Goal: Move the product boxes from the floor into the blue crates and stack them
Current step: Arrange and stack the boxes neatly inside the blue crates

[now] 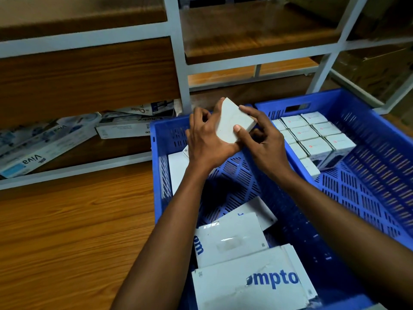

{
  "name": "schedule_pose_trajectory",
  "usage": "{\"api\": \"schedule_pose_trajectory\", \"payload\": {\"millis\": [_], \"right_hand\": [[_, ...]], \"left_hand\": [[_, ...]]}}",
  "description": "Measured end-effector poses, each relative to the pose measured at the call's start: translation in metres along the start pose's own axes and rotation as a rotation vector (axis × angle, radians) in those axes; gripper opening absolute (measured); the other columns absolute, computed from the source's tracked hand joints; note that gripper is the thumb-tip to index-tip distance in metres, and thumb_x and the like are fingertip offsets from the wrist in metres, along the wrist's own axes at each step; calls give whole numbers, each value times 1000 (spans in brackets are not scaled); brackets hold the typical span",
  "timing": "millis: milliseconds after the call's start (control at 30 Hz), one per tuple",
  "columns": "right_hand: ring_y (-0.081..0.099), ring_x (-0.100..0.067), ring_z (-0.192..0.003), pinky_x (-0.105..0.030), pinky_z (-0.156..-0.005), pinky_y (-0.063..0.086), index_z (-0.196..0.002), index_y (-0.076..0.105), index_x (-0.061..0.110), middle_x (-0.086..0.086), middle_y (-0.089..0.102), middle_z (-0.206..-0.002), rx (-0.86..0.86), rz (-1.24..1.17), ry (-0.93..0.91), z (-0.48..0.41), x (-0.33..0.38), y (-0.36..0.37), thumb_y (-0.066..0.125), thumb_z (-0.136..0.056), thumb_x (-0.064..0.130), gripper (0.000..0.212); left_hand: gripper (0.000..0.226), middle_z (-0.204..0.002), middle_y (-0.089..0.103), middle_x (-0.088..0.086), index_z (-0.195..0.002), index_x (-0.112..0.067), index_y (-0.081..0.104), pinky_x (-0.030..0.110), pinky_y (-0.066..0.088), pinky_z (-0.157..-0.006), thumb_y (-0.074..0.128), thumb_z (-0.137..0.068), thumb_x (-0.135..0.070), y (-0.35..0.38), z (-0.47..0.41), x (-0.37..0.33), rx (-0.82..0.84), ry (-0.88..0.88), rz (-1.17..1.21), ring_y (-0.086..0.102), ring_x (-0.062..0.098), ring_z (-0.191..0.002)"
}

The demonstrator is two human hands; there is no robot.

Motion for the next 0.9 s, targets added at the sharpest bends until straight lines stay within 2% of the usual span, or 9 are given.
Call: {"api": "schedule_pose_trajectory", "payload": {"millis": [100,233,333,467,567,633,733,833,900], "right_hand": [[62,-45,-81,-61,-64,54,-137,61,34,-14,68,-101,16,-69,22,-2,-7,3,70,-97,33,41],[65,-39,-90,-60,-73,57,-135,63,26,-6,69,-113,22,-139,59,-4,-11,5,71,-97,24,39],[68,-35,-88,-60,-73,58,-132,59,30,-7,68,-112,58,-123,84,-4,-13,7,72,-96,24,39],[72,-20,-84,-38,-70,63,-142,44,29,-8,62,-113,43,-279,170,-4,-13,2,74,-93,9,61],[74,-18,-83,-33,-70,63,-146,38,24,-10,60,-113,-88,-422,228,-9,-21,-11,70,-94,4,64],[75,-24,-95,-36,-79,63,-147,35,26,-17,60,-122,-169,-623,313,-10,-32,-16,67,-97,5,63],[71,-26,-103,-38,-86,62,-146,35,24,-14,59,-129,-263,-966,476,-6,-48,-11,63,-98,4,59],[68,-27,-109,-35,-81,63,-149,33,18,-17,55,-138,-275,-1099,517,-5,-50,0,60,-98,2,59],[68,-27,-109,-32,-78,62,-150,33,16,-18,55,-139,-256,-1113,514,-4,-48,5,60,-98,2,60]], "left_hand": [[103,-118,39,6,-152,-32,35,44,53,-83,73,-62,-66,-1,0,0,-14,-2,-9,44,24,-112],[101,-117,41,8,-147,-27,43,47,54,-81,73,-60,-66,1,0,3,-31,-23,-4,43,24,-113],[100,-117,42,8,-148,-28,43,42,48,-81,68,-60,-68,2,-1,-1,-23,19,-39,42,23,-112],[110,-135,44,8,-158,-35,28,36,25,-89,70,-64,-72,2,-2,-8,0,125,-157,40,25,-124],[131,-150,35,11,-162,-33,13,52,24,-107,71,-56,-84,-13,-3,10,-108,-39,-129,32,29,-137],[136,-153,29,11,-162,-29,9,50,25,-110,74,-56,-84,-24,1,25,-189,-177,47,29,26,-140],[116,-148,36,-1,-160,-27,19,41,45,-107,82,-70,-63,-25,5,39,-239,-260,461,42,13,-134],[92,-137,54,1,-153,-18,39,42,60,-86,81,-78,-51,-37,6,29,-342,-147,514,58,13,-121],[79,-134,57,7,-147,-12,49,27,59,-87,82,-82,-43,-44,6,19,-402,-82,507,59,17,-120]]}}
Point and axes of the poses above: each hand's wrist, its own z-axis away from the middle knuckle, its own y-axis out of the palm, x = y × z, the point moved 10 cm from there along -z, towards the middle knuckle
